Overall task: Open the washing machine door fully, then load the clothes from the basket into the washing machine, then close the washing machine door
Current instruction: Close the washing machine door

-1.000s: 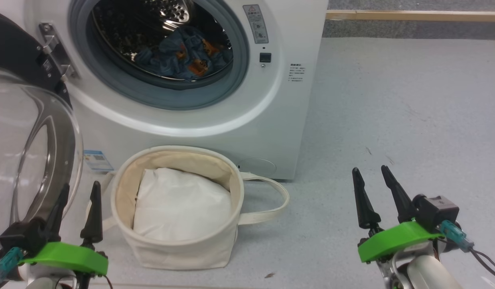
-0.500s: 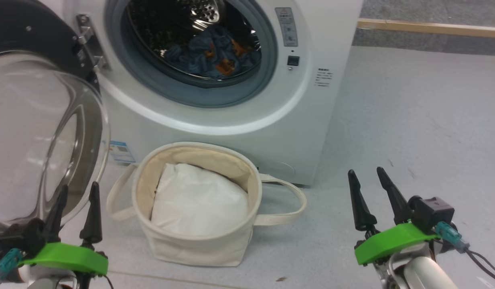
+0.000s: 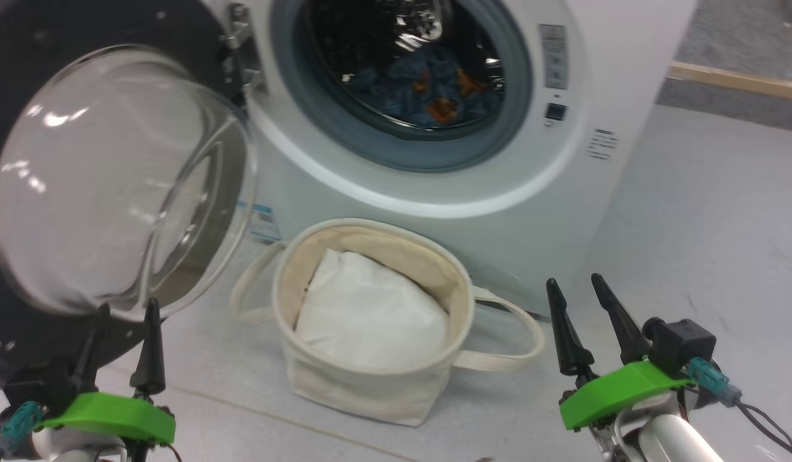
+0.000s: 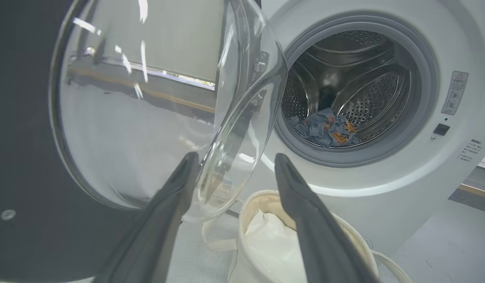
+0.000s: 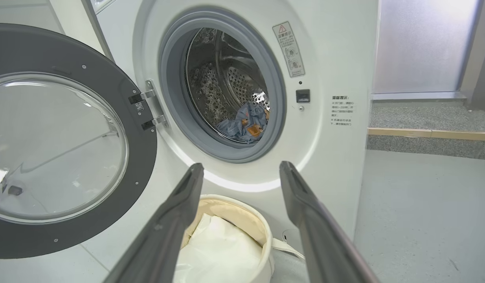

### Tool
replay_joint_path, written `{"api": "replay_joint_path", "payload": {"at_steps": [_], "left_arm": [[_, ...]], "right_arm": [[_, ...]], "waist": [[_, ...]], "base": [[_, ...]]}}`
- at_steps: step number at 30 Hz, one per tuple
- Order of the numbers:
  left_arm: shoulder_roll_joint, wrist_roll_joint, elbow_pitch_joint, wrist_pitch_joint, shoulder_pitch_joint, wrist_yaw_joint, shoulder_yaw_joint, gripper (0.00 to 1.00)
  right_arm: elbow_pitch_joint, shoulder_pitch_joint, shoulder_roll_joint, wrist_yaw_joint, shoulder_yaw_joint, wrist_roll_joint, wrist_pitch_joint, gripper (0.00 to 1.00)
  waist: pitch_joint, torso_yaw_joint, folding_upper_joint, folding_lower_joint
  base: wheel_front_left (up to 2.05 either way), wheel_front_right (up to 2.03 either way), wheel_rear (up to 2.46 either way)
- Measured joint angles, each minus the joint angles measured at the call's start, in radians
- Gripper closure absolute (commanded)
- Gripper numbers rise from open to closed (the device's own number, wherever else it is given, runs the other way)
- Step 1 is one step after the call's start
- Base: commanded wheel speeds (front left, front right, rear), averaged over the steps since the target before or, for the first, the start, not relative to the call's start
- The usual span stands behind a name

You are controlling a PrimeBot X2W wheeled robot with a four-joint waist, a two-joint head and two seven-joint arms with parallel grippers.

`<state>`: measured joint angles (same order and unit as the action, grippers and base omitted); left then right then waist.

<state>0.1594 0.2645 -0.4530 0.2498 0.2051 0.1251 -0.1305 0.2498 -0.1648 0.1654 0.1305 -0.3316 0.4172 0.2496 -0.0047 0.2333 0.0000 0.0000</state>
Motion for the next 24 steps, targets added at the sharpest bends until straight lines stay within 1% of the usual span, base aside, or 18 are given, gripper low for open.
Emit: {"api": "replay_joint_path", "payload": {"at_steps": [6, 17, 20, 24], "left_arm": [[-0.018, -0.034, 0.005, 0.000, -0.002, 0.000, -0.034, 0.00], [-0.026, -0.052, 0.004, 0.000, -0.023, 0.000, -0.032, 0.00], [-0.025, -0.052, 0.008, 0.000, -0.025, 0.000, -0.040, 0.00], [-0.026, -0.051, 0.029, 0.000, -0.035, 0.000, -0.064, 0.00]], "right_arm": [[0.004, 0.000, 0.000, 0.000, -0.005, 0.009, 0.000, 0.00], [0.015, 0.000, -0.009, 0.000, -0.013, 0.026, 0.000, 0.00], [0.018, -0.001, -0.012, 0.000, -0.029, 0.026, 0.000, 0.00], [0.034, -0.020, -0.012, 0.000, -0.061, 0.033, 0.000, 0.00]], "waist": [[-0.007, 0.081, 0.0000, 0.0000], [-0.030, 0.220, 0.0000, 0.0000], [-0.030, 0.247, 0.0000, -0.0001], [-0.012, 0.264, 0.0000, 0.0001]], "base": [[0.00, 0.00, 0.00], [0.00, 0.00, 0.00], [0.00, 0.00, 0.00], [0.00, 0.00, 0.00]]}}
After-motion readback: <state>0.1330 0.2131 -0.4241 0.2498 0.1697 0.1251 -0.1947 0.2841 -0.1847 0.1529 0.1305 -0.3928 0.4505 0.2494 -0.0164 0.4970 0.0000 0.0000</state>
